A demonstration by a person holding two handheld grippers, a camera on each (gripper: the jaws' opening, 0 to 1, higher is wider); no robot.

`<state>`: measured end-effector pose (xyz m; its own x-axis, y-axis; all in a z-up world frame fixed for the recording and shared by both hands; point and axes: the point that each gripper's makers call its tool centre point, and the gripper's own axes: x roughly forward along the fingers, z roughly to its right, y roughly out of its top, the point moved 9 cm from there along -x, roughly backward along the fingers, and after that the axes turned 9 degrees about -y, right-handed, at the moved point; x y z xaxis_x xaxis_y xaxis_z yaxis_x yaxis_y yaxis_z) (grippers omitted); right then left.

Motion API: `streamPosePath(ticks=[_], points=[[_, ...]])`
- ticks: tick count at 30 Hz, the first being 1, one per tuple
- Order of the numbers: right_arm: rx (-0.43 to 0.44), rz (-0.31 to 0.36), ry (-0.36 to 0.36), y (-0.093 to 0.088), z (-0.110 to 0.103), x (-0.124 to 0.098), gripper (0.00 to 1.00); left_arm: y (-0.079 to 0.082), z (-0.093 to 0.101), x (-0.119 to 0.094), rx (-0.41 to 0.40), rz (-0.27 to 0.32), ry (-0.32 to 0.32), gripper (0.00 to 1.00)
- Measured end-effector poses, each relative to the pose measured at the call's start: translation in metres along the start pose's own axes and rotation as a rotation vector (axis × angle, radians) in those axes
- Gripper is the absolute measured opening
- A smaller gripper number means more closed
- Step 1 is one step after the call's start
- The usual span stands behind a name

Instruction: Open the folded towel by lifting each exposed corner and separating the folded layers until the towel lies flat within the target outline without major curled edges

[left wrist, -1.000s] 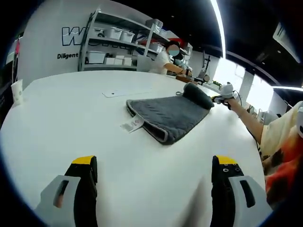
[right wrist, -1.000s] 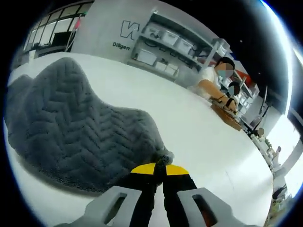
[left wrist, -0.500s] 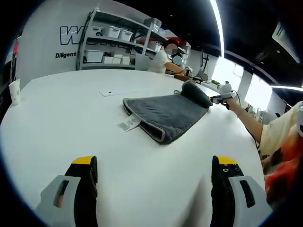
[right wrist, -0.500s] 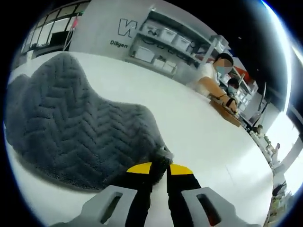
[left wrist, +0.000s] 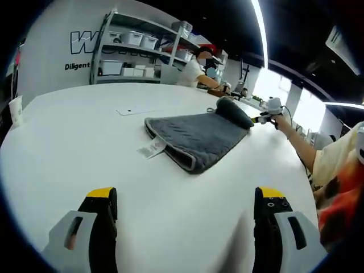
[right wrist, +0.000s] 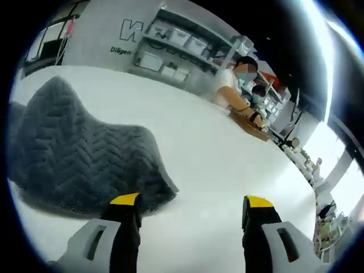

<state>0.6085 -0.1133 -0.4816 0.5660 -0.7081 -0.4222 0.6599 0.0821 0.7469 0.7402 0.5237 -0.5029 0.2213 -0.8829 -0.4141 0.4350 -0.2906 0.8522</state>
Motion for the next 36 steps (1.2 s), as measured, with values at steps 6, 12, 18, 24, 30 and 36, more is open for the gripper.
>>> streamPosePath(ticks=[6,12,18,24,30,36], points=[[0.044,0.033,0.093,0.007,-0.007,-0.024,0.97,0.001,0.001,0.0,0.006,-0.002,0.001,0.99],[0.108,0.086,0.22,0.018,-0.015,-0.055,0.99,0.002,0.001,-0.002,0.011,0.004,0.002,0.99],[0.1,0.136,0.336,0.021,-0.035,-0.087,0.99,0.003,0.003,-0.001,0.012,0.005,-0.001,0.99],[0.0,0.221,0.403,0.019,-0.061,-0.12,0.99,0.007,0.0,-0.004,-0.035,0.073,-0.022,0.99],[0.071,0.302,0.564,0.012,-0.082,-0.148,0.99,0.009,0.005,-0.004,-0.015,0.07,-0.023,0.99],[0.043,0.27,0.578,-0.009,-0.094,-0.164,0.99,0.01,0.007,0.001,-0.003,0.05,-0.008,0.98]])
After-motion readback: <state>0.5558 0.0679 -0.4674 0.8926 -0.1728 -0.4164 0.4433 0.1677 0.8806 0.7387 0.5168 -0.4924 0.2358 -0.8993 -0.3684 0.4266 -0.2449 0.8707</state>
